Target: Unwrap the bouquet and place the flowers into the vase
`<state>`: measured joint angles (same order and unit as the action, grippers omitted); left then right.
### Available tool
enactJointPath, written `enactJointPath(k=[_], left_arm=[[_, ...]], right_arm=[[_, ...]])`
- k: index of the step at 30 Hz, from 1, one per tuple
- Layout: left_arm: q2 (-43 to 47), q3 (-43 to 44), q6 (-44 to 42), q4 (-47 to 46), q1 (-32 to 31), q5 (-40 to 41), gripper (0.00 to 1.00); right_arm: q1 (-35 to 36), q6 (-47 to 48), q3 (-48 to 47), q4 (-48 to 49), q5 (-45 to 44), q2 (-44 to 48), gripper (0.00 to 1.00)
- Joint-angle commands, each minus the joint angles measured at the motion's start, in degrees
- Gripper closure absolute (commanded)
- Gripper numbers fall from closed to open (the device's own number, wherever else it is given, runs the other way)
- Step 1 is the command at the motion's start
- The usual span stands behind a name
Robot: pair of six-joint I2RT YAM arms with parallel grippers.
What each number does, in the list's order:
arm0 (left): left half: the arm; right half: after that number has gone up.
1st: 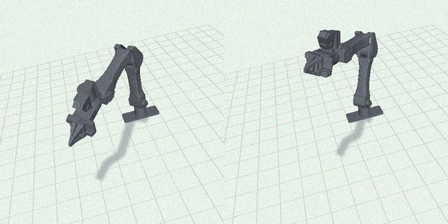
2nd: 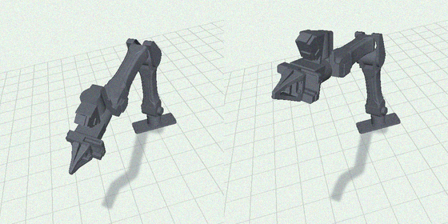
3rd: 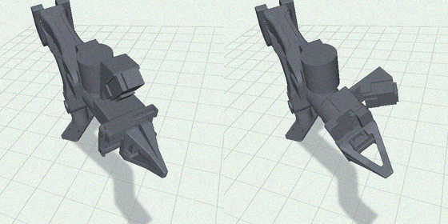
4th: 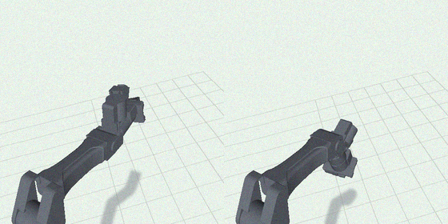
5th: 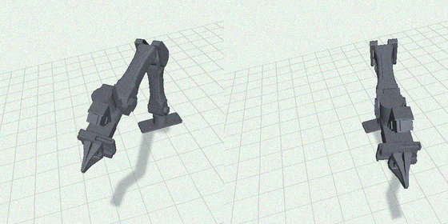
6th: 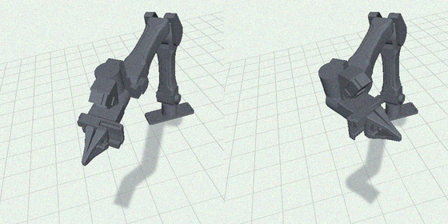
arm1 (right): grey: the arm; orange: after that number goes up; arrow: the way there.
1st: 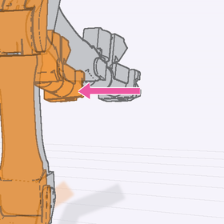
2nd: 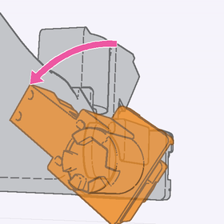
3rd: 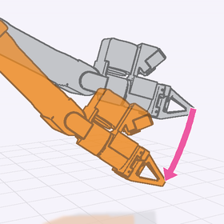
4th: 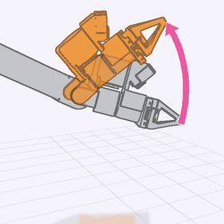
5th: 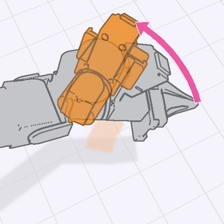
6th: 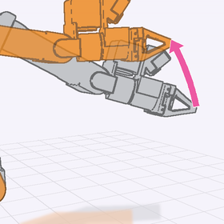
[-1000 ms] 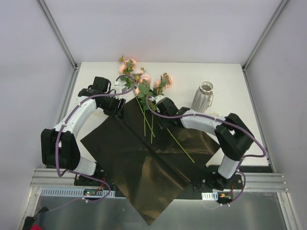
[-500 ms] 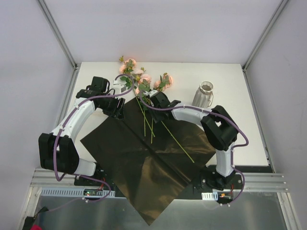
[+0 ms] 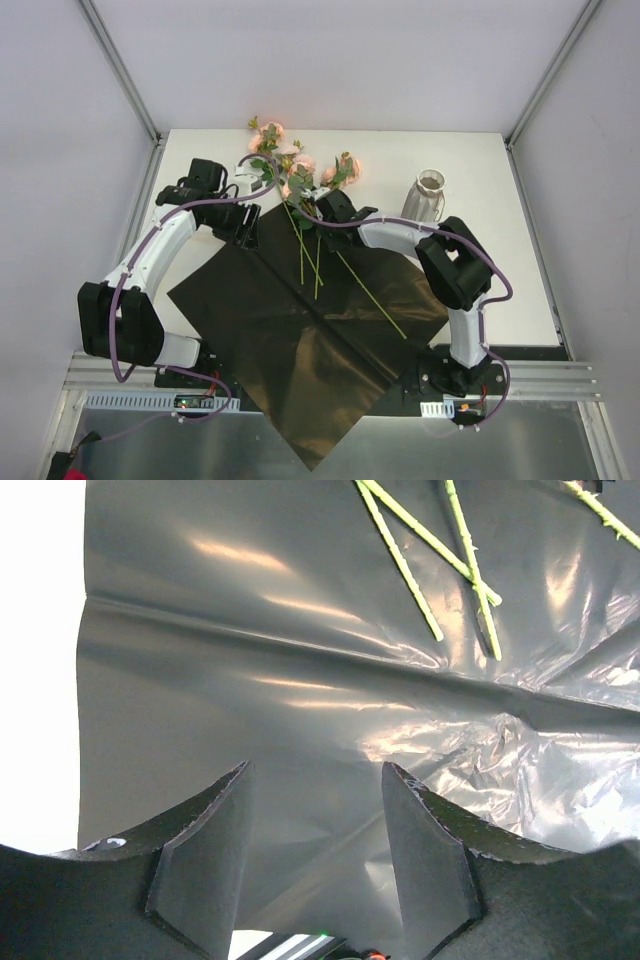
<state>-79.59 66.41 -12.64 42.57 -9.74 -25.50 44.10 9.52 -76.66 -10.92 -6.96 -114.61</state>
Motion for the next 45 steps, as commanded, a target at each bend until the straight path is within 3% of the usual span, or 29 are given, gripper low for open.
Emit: enactJointPath(k=[1, 3, 16, 22, 35, 45], left_arm=[[2.25, 2.67, -0.54, 1.64, 0.33, -0.7, 0.47], [2.34, 2.93, -0.28, 1.73, 0.51, -0.61, 0.47], [4.71, 6.36, 0.69, 3.75, 3.23, -1.92, 0.47], [5.5, 7.06, 0.96, 4.19, 4.11, -4.03, 0.46], [6.38, 6.19, -0.01, 4.63, 4.64, -5.18, 0.46], [6.73, 4.6, -0.8, 4.54, 4.73, -7.2, 0.46]], right_arm=[[-0.06, 0.15, -2.7, 0.19, 0.64, 2.27, 0.92], [-0.06, 0.67, -3.84, 0.11, 0.2, 3.59, 0.99], [-5.16, 7.61, -18.51, 0.72, -2.96, 22.49, 0.99], [-8.14, 14.46, -20.45, 10.82, -10.26, 31.88, 0.99], [-18.51, 18.87, -20.02, 27.95, -21.33, 39.46, 0.99], [-23.0, 16.76, -18.26, 33.68, -22.22, 38.76, 0.99]])
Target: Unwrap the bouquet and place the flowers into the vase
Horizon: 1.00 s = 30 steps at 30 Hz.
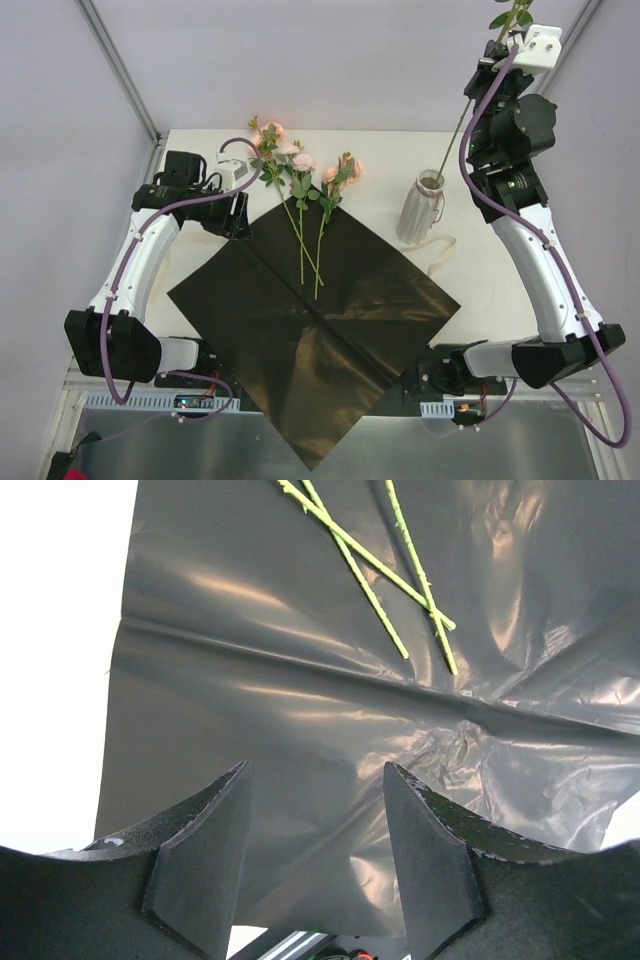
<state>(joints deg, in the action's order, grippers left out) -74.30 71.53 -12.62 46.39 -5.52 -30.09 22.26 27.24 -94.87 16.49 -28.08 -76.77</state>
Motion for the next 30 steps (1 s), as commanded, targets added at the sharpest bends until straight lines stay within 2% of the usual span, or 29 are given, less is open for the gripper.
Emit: enactJointPath(k=[1, 9, 20, 23, 24, 27, 30], left_arm=[[1.35, -0.51, -0.82, 0.81, 0.51, -2.61, 0.46], [1.27, -0.51, -0.83, 0.72, 0.51, -2.87, 0.46], [1.97, -0.34, -0.74, 0.81, 0.51, -2.87, 0.46], [2.06, 0.19, -0.47, 0.72, 0.51, -2.87, 0.46], [2.14, 0.28, -0.39, 0.89, 0.51, -2.79, 0.46], [2.32, 0.81, -0.12, 0.81, 0.51, -2.7, 0.46], [2.41, 0.9, -0.12, 0.72, 0.51, -2.35, 0.46]], right_arm=[[-1.6, -1.31, -0.05, 6.45, -1.02, 0.75, 0.99], [-2.22, -0.09, 5.39, 11.01, -2.16, -0.22, 0.99], [-0.91, -1.58, 21.82, 11.9, -2.69, 4.87, 0.99], [0.06, -3.86, 22.01, 5.59, -3.12, 6.98, 0.82], [0.15, -5.0, 22.88, 4.26, -2.86, 7.77, 0.62], [1.9, -8.08, 26.38, 0.3, -3.82, 11.81, 0.3], [5.76, -8.7, 29.12, -0.58, -3.65, 16.03, 0.2]])
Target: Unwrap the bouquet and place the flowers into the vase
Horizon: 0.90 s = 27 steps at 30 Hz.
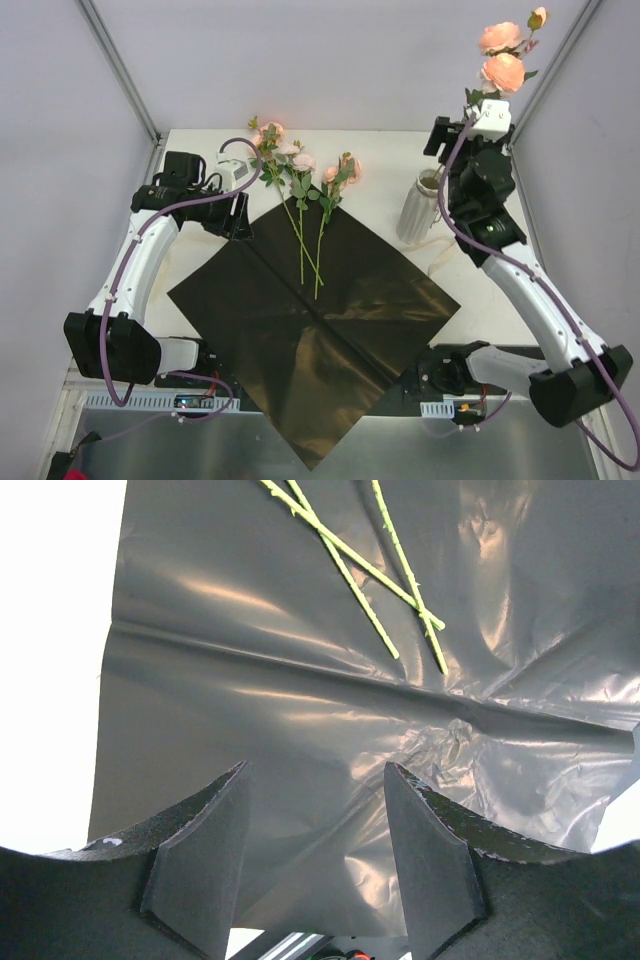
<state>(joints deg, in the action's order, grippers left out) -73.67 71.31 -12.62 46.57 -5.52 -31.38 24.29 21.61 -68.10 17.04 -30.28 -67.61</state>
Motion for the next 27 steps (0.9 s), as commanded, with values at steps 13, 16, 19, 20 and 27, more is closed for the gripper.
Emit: enactJointPath(k=[13, 16, 19, 20, 27], left_arm=[[1.77, 1.55, 0.23, 0.54, 0.51, -0.97, 0.46], [2.21, 1.29, 0.05, 0.46, 0.51, -0.79, 0.46], [2.65, 1.03, -0.21, 0.54, 0.51, -0.62, 0.46], [2.83, 0.94, -0.38, 0.54, 0.51, -0.62, 0.46], [3.18, 0.24, -1.17, 0.46, 0.51, -0.09, 0.46]], right_arm=[[20.18, -15.69, -10.9, -33.59, 0.74, -14.86, 0.22], [19.92, -19.22, -18.55, -40.65, 5.4, -26.81, 0.23], [19.48, -21.42, -22.95, -42.09, 10.32, -33.17, 0.25], [19.13, -23.17, -23.74, -42.17, 12.59, -36.59, 0.25], [17.37, -26.52, -32.88, -45.59, 15.87, -50.66, 0.26]])
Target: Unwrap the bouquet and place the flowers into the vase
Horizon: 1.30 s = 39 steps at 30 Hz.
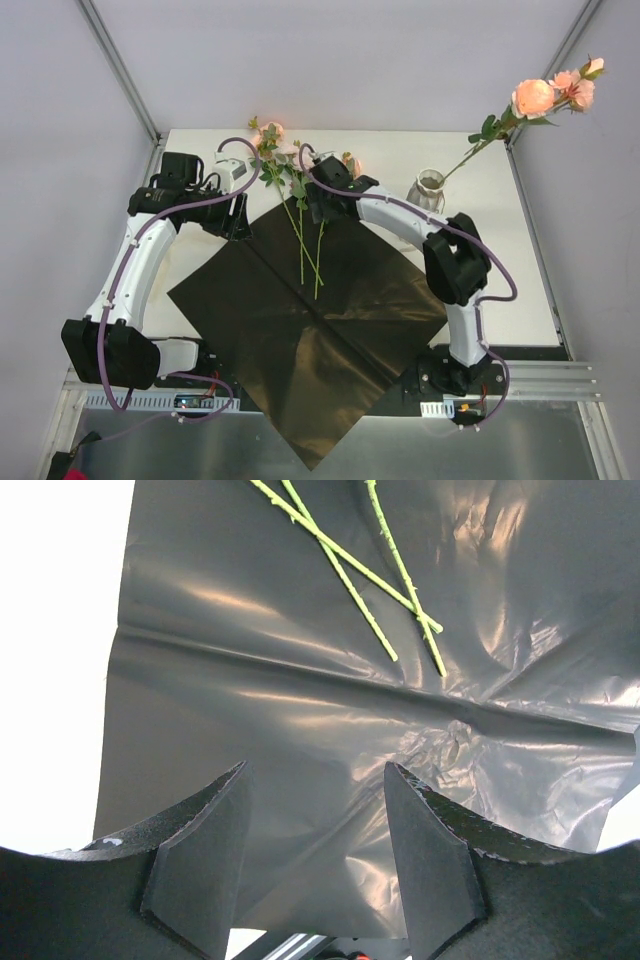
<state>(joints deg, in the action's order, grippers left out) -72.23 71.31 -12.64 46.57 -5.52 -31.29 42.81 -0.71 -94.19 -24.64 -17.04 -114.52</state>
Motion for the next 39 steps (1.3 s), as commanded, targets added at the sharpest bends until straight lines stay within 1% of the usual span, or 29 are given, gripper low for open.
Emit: enactJointPath(k=[1, 7, 18, 21, 22, 24, 25, 27, 28, 30, 31, 33, 34, 39], left_arm=[[1.74, 0.23, -1.07, 0.54, 0.51, -0.18, 0.46], [1.74, 0.06, -1.42, 0.54, 0.51, -0.35, 0.46], [2.09, -1.08, -1.77, 0.54, 0.51, -1.14, 0.45], [2.18, -1.35, -1.94, 0.46, 0.51, -1.14, 0.46], [2.26, -1.35, -1.95, 0.54, 0.51, -1.14, 0.46], [2.26, -1.44, -2.04, 0.54, 0.51, -1.14, 0.46], [2.18, -1.44, -2.03, 0.54, 0.51, -1.06, 0.46], [2.27, -1.52, -2.03, 0.54, 0.51, -1.14, 0.46], [2.35, -1.61, -1.95, 0.54, 0.51, -1.06, 0.46], [2.44, -1.79, -2.03, 0.54, 0.51, -0.79, 0.46], [2.53, -1.87, -2.03, 0.46, 0.51, -0.7, 0.46], [2.62, -1.96, -2.12, 0.46, 0.51, -0.53, 0.46], [2.79, -1.96, -2.03, 0.54, 0.51, -0.53, 0.46], [2.97, -1.7, -1.77, 0.54, 0.51, -0.53, 0.46]], right_arm=[[-1.49, -4.73, -8.62, -4.53, 2.8, -5.17, 0.26], [-3.61, -7.55, -10.57, -4.62, 3.41, -10.89, 0.3], [-3.78, -9.39, -19.7, -7.17, 4.47, -20.83, 0.35], [-3.78, -9.92, -20.68, -7.7, 4.73, -22.24, 0.42], [-3.78, -9.92, -20.59, -7.7, 4.56, -22.33, 0.47], [-3.61, -10.01, -20.24, -7.53, 4.12, -22.15, 0.53], [-3.61, -10.1, -19.37, -7.35, 3.77, -21.89, 0.63], [-3.61, -10.19, -18.05, -6.13, 3.33, -20.06, 0.74], [-3.61, -10.19, -16.39, -5.42, 2.8, -19.26, 0.83], [-3.61, -9.66, -13.93, -2.36, 2.1, -15.23, 0.9], [-3.52, -9.49, -12.78, -1.29, 1.4, -13.38, 0.96], [-3.52, -8.79, -9.97, 1.78, 0.69, -10.39, 0.99], [-3.61, -7.82, -9.26, 2.66, -0.01, -7.24, 0.99], [-3.78, -2.73, -7.32, 8.37, -1.42, 2.71, 0.99]])
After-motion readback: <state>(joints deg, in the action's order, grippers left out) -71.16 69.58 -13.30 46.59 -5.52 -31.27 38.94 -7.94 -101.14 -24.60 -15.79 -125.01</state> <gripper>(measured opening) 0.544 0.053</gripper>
